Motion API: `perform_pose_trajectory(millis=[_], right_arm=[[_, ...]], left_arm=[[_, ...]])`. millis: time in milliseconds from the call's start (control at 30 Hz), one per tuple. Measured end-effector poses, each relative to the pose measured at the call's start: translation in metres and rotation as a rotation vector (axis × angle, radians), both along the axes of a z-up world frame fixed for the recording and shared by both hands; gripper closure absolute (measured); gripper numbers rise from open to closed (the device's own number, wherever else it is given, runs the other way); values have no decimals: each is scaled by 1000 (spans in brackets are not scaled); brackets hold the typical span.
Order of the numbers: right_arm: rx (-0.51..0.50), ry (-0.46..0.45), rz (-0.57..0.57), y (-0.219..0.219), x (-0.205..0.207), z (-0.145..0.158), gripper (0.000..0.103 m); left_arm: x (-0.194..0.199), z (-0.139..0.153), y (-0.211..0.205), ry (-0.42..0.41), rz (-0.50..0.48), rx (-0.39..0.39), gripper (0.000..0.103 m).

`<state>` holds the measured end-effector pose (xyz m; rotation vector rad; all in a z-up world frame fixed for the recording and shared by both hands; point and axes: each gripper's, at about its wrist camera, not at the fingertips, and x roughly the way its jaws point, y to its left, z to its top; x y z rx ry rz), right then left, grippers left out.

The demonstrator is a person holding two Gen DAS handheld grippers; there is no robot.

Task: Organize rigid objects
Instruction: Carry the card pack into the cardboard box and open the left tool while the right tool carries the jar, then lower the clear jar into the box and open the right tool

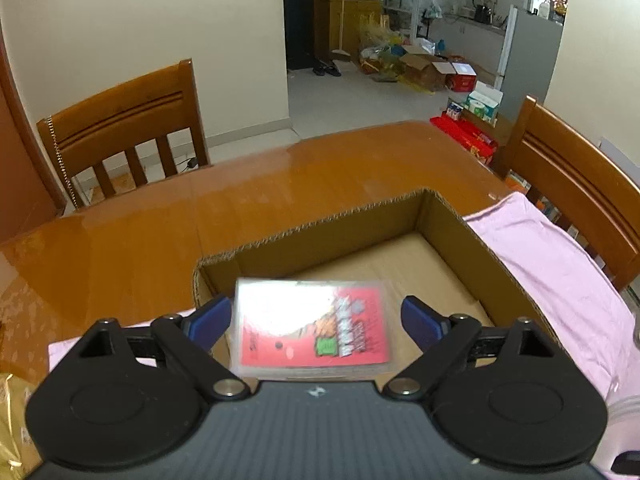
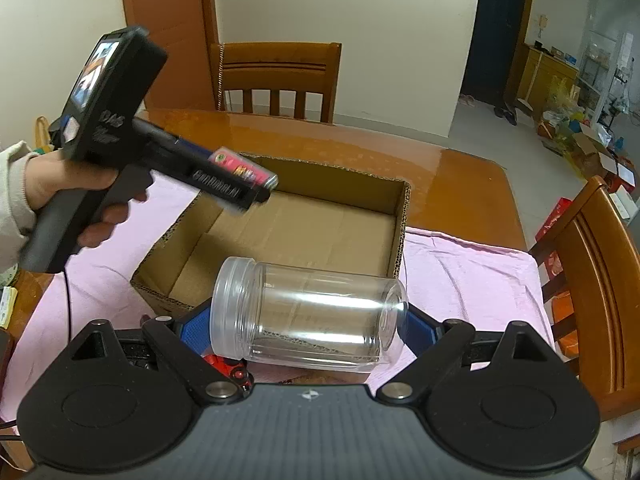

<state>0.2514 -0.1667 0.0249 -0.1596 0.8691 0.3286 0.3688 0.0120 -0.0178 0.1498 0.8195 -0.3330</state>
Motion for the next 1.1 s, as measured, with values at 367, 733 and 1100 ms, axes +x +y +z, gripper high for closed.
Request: perform_pose_trajectory(millis=[367, 733, 1100], right_arm=[[-30, 16, -4, 13, 23, -6, 8], [-31, 43, 5, 27, 77, -18, 8], [-59, 10, -38, 45, 129, -29, 0]], left_arm=[[-23, 8, 27, -23, -13, -11, 3], [-60, 14, 71, -37, 61, -15, 2], [-80, 5, 98, -8, 135, -26, 2]])
